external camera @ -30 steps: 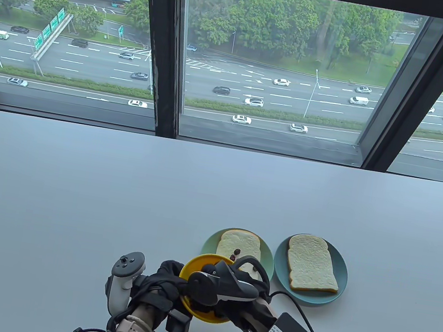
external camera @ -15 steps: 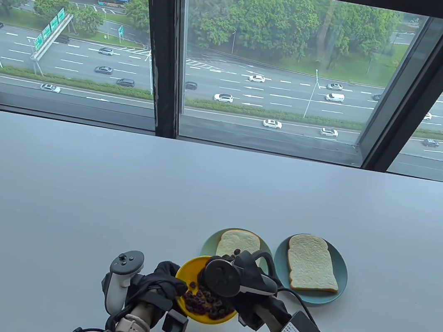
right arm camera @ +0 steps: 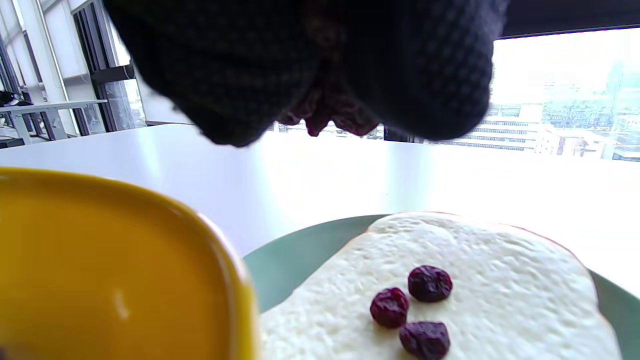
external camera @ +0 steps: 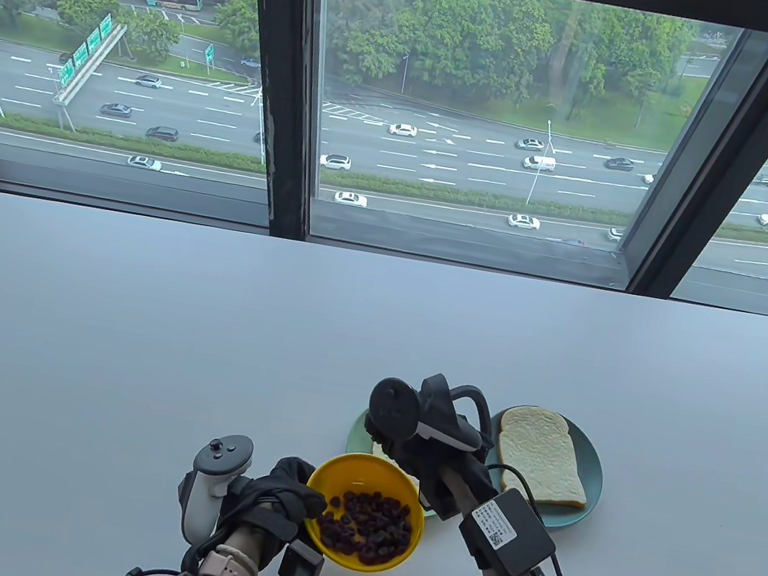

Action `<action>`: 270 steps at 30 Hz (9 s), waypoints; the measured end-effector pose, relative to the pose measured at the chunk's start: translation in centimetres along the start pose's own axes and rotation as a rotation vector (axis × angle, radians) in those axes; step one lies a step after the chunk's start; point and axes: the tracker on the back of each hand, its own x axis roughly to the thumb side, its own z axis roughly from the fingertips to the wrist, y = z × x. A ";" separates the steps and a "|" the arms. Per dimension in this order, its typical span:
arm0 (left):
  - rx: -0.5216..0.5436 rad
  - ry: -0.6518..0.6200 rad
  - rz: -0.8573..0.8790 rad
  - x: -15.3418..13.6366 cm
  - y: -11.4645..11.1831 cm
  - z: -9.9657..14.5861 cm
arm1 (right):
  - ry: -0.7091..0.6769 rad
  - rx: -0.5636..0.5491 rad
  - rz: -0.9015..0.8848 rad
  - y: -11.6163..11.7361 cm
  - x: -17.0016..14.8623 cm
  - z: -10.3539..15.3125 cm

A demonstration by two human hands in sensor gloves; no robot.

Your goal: Sprinkle cranberries onto toast

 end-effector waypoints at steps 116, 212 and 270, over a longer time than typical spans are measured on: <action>0.046 -0.019 0.038 -0.4 0.0 0.0 | -0.102 -0.125 -0.308 -0.7 -0.2 7.2; 0.075 -0.008 0.074 -0.3 0.7 0.5 | -0.313 -0.063 0.004 1.4 6.2 7.4; 0.119 -0.012 0.125 -0.6 2.1 0.7 | -0.161 -0.062 -0.368 -0.2 1.2 6.1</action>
